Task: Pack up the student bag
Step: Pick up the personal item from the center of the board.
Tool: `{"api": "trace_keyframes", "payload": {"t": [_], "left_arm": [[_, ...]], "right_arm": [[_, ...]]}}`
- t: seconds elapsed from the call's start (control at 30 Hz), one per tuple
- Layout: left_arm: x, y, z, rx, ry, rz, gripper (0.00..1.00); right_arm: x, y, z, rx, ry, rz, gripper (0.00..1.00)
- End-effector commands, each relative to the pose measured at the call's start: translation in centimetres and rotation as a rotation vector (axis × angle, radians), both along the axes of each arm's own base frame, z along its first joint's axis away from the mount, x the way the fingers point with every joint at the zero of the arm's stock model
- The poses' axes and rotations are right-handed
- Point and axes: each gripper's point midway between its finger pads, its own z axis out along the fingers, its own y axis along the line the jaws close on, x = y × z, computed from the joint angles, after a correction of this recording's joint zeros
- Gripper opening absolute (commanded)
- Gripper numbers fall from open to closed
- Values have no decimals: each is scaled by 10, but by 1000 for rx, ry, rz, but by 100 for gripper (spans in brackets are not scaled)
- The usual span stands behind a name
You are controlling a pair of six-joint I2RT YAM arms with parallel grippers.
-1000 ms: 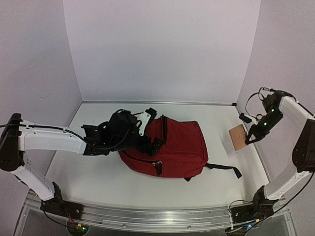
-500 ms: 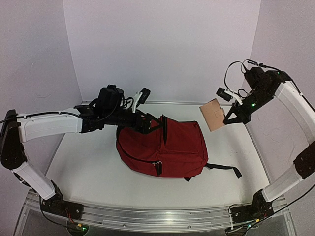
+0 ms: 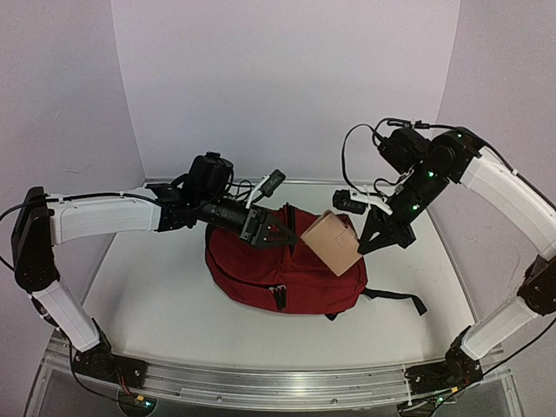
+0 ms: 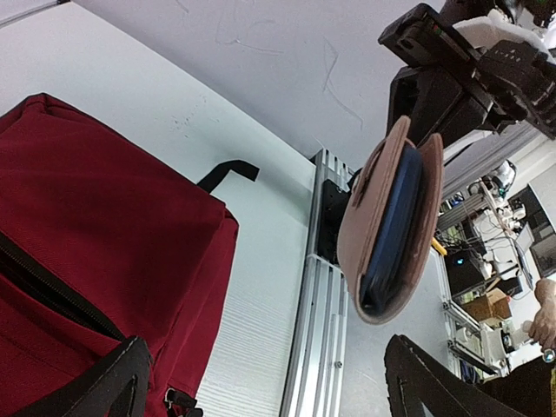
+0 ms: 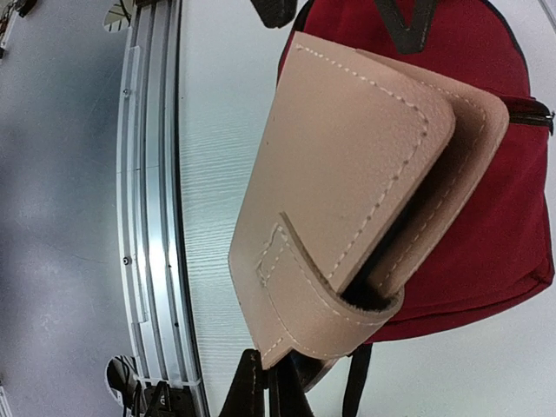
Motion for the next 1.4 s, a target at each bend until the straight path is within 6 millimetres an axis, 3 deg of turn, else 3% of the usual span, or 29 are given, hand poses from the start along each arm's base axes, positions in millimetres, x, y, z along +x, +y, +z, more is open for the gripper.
{"api": "trace_keyframes", "payload": {"t": [0.0,0.2,0.53,0.67,0.8,0.87,0.97,1.0,1.17,1.37], "left_arm": [[-15,-8,27,-86,-7,-120,92],[-39,-13,35,-134,3,-230,87],[-43,-29,32,-147,19,-270,70],[-47,-31,32,-154,30,-283,48],[-47,-30,31,-160,36,-269,15],[-44,-29,31,-159,39,-237,3],[-32,-28,29,-144,43,-148,0],[-24,-27,29,-137,48,-108,0],[35,-21,29,-56,121,190,0],[86,5,5,34,262,462,0]], "right_arm": [[-23,-4,-4,-80,59,46,0],[-27,5,-11,-107,64,77,0],[-31,21,-10,-107,43,123,0],[-27,25,-11,-109,33,114,0],[-17,30,-9,-100,14,61,1],[-7,34,-4,-75,-18,12,7],[16,40,12,14,-57,-106,20],[26,40,18,43,-58,-153,29],[85,28,44,163,-9,-414,65],[134,25,45,207,-56,-625,71]]}}
